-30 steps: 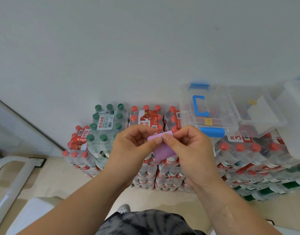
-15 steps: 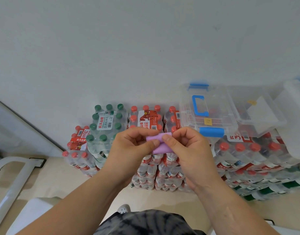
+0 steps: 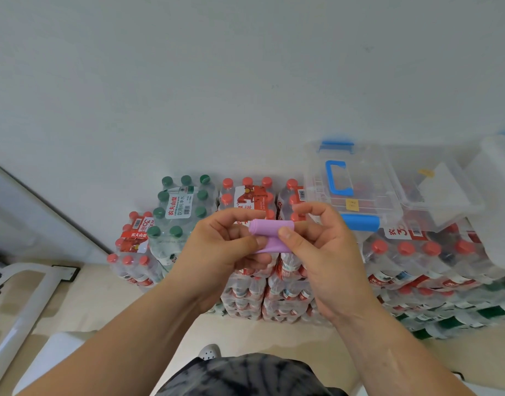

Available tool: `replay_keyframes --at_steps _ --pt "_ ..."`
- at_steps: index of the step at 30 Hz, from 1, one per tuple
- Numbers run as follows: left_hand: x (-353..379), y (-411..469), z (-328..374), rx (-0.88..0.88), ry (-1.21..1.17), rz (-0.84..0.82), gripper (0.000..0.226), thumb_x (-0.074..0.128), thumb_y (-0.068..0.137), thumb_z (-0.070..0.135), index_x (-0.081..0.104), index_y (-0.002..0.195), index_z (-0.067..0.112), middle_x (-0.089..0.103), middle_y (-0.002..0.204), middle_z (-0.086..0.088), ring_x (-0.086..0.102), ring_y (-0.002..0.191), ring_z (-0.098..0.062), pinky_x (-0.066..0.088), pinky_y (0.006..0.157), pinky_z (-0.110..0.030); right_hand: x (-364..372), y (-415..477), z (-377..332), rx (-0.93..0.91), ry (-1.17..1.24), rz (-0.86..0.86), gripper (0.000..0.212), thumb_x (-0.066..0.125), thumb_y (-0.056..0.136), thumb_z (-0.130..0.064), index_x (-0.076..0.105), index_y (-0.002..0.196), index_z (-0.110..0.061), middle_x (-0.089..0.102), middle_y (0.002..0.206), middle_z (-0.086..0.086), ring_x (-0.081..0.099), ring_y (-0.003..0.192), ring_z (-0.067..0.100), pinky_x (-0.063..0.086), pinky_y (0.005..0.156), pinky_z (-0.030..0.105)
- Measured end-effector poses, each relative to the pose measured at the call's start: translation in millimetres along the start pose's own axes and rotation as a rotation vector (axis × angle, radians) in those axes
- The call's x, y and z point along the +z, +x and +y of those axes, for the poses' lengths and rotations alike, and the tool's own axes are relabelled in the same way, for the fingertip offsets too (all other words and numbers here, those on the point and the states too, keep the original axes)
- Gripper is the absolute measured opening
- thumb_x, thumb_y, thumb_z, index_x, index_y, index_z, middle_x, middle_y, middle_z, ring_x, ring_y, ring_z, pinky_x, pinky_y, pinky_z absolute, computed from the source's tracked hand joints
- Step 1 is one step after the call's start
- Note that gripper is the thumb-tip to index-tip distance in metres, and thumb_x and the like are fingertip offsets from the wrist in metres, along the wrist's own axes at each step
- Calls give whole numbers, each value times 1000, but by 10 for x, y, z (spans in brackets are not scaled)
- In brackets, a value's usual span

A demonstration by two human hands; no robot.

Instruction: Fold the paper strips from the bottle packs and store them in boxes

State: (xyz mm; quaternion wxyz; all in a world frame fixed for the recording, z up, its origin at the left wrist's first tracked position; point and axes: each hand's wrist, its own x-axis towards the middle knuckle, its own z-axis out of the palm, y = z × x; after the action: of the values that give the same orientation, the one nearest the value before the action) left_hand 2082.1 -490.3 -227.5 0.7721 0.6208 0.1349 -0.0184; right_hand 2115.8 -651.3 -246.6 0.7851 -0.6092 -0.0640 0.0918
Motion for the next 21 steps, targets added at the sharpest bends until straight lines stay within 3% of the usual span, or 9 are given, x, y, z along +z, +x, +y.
replay_keyframes --at_steps 6,9,12,17,21 --pt "-2 -33 52 -5 -4 -35 22 72 77 12 76 98 11 74 88 -25 72 66 -27 61 66 -37 -15 11 12 -33 -89 0 23 69 88 5 72 91 -18 78 87 1 74 84 13 57 75 21" --pt "-12 -20 42 5 15 18 14 70 82 6 75 94 9 75 84 -24 72 65 -27 60 63 -35 -5 -2 2 -36 -108 -18 23 69 87 6 71 93 -17 77 90 2 74 85 14 57 76 22" --pt "-35 -16 22 19 48 30 21 73 76 1 73 97 0 73 86 -29 73 70 -32 62 69 -37 12 -24 -21 3 -33 -3 20 68 90 -1 68 103 -15 79 91 4 77 85 17 58 74 22" --pt "-18 9 -55 35 97 26 29 76 67 4 74 95 0 74 87 -26 74 75 -34 62 77 -40 -29 -8 9 29 -45 47 10 72 87 -4 71 95 -12 79 86 3 77 80 18 59 70 20" --pt "-8 60 -80 25 41 37 33 75 70 14 76 103 12 75 91 -21 74 78 -34 61 77 -40 -37 21 36 22 -119 25 15 76 85 -7 73 95 -17 79 89 -2 76 86 13 58 74 20"
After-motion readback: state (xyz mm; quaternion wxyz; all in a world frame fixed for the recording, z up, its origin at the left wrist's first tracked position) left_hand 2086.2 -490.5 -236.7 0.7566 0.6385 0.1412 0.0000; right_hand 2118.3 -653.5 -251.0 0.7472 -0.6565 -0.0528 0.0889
